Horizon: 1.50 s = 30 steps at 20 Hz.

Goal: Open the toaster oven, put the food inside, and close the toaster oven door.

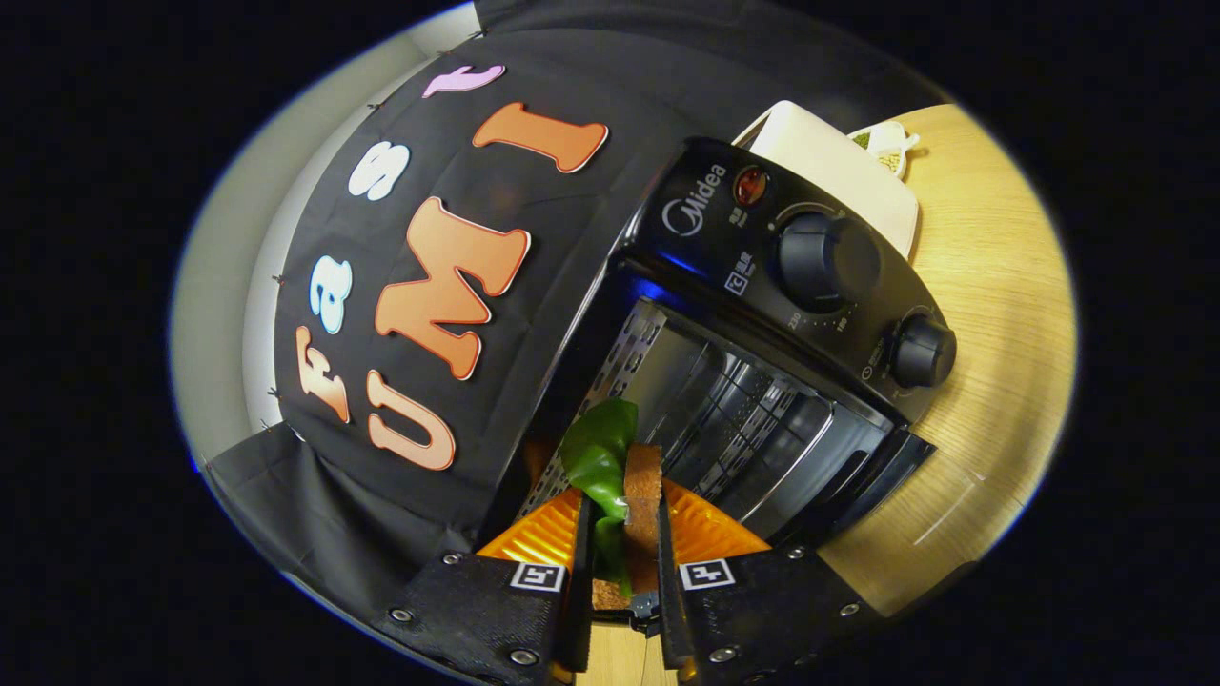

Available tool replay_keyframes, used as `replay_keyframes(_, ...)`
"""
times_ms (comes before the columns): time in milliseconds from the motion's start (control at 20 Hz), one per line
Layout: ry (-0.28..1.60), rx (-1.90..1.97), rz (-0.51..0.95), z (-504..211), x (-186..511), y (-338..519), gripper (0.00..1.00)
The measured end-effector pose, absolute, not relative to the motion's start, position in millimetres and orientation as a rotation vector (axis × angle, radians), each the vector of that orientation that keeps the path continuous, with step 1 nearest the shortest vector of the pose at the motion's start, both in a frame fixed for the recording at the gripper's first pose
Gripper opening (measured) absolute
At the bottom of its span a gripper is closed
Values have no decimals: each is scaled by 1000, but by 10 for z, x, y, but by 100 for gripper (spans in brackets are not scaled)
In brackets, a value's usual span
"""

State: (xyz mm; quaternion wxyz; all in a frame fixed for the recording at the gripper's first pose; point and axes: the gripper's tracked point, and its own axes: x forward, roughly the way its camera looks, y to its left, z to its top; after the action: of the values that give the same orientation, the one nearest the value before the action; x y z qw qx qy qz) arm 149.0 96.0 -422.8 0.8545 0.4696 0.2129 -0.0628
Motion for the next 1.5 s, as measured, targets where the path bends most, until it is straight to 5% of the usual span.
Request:
replay_keyframes(500, 410, 775, -229, -4379, 1672, 924, 34)
replay_keyframes(1150, 606, 140, -220, -4225, 1148, 709, 82)
replay_keyframes(1500, 647, 72, -62, -3962, 508, 827, 86)
